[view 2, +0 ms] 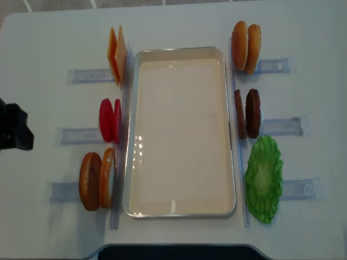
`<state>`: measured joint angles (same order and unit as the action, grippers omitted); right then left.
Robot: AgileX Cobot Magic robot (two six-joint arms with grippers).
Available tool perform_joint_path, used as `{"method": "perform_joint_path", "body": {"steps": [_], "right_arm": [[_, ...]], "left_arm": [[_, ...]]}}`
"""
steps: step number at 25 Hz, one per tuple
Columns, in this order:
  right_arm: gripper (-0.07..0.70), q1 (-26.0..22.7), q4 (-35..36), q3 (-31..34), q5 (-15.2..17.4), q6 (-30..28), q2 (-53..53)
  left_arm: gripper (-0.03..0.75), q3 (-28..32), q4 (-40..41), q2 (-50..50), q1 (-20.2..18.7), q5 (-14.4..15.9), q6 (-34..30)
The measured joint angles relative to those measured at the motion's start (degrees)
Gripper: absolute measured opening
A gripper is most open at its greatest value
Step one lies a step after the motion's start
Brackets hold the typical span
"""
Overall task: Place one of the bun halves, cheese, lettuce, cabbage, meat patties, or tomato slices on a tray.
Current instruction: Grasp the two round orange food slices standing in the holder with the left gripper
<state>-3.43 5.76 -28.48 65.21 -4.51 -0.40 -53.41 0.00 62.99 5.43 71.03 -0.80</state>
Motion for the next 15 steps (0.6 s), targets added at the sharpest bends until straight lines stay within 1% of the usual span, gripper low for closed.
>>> {"method": "perform_joint_path", "body": {"steps": [2,3,7,15], "right_arm": [[0.540,0.0,0.0,0.0,0.0,0.0,0.0],[0.540,0.0,0.0,0.0,0.0,0.0,0.0],[0.540,0.0,0.0,0.0,0.0,0.0,0.0],[0.540,0.0,0.0,0.0,0.0,0.0,0.0]], "left_arm": [[0.517,0.0,-0.5,0.5,-0.9,0.0,0.8],[0.517,0.0,-0.4,0.5,-2.3,0.0,1.7],[0.520,0.0,0.0,0.9,-9.9,0.0,6.5],[0.517,0.0,1.8,5.8,-25.6,-0.1,19.7]]}}
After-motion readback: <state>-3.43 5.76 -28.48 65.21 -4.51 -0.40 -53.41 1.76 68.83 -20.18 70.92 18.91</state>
